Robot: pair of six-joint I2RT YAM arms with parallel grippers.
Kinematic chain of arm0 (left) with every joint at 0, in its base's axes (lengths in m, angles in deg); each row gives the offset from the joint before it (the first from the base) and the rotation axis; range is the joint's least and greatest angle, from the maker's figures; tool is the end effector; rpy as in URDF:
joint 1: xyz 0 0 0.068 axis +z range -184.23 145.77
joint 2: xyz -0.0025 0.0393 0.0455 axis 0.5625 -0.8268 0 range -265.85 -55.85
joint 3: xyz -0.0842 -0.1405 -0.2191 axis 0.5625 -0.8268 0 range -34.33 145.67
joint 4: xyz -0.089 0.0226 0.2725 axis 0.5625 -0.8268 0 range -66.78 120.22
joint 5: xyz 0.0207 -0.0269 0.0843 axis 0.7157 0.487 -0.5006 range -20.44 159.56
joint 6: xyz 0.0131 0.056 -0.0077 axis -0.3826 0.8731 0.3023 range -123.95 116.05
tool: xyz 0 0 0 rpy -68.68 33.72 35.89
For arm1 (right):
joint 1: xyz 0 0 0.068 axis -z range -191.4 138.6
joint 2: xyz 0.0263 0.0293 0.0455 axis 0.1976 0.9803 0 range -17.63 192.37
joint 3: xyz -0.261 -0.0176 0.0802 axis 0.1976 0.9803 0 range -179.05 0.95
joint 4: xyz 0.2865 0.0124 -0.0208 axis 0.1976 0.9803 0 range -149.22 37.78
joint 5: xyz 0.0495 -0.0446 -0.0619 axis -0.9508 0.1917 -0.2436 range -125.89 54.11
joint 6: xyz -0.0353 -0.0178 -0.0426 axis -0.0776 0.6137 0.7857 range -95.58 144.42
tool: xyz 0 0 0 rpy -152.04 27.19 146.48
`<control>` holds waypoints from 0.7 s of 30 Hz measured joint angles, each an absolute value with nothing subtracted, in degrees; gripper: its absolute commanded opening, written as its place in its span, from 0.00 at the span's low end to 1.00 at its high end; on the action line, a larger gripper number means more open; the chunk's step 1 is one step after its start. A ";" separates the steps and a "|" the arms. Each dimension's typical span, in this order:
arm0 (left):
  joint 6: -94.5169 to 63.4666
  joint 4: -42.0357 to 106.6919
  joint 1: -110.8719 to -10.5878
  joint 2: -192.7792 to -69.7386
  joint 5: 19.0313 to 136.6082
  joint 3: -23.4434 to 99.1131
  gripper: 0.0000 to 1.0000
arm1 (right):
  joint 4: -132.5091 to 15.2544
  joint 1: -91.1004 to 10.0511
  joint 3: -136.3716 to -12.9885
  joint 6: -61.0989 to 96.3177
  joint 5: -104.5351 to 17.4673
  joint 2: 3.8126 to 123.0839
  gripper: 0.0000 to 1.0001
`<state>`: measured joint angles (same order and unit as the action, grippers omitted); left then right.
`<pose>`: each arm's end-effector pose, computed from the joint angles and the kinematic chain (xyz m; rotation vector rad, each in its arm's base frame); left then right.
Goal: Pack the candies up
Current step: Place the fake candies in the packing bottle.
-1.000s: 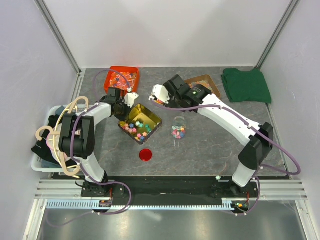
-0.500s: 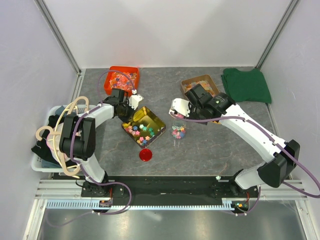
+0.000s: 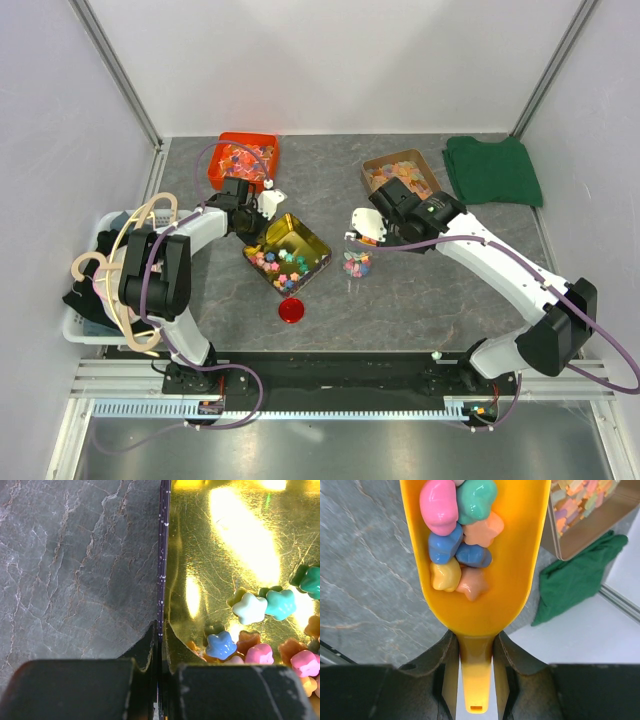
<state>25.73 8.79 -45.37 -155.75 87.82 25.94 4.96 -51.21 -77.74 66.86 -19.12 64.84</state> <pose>0.3593 -0.0841 0.1473 0.9994 2.3795 -0.3020 0.2413 0.1854 0.3123 -1.7398 2.1121 -0.4154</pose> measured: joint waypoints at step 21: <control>25.70 7.96 -45.37 -155.75 87.65 25.94 0.02 | 7.45 -56.59 -77.74 70.57 -5.81 67.55 0.00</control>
<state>25.70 7.96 -45.37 -155.75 87.65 25.94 7.45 -56.59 -77.74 70.57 -5.81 67.55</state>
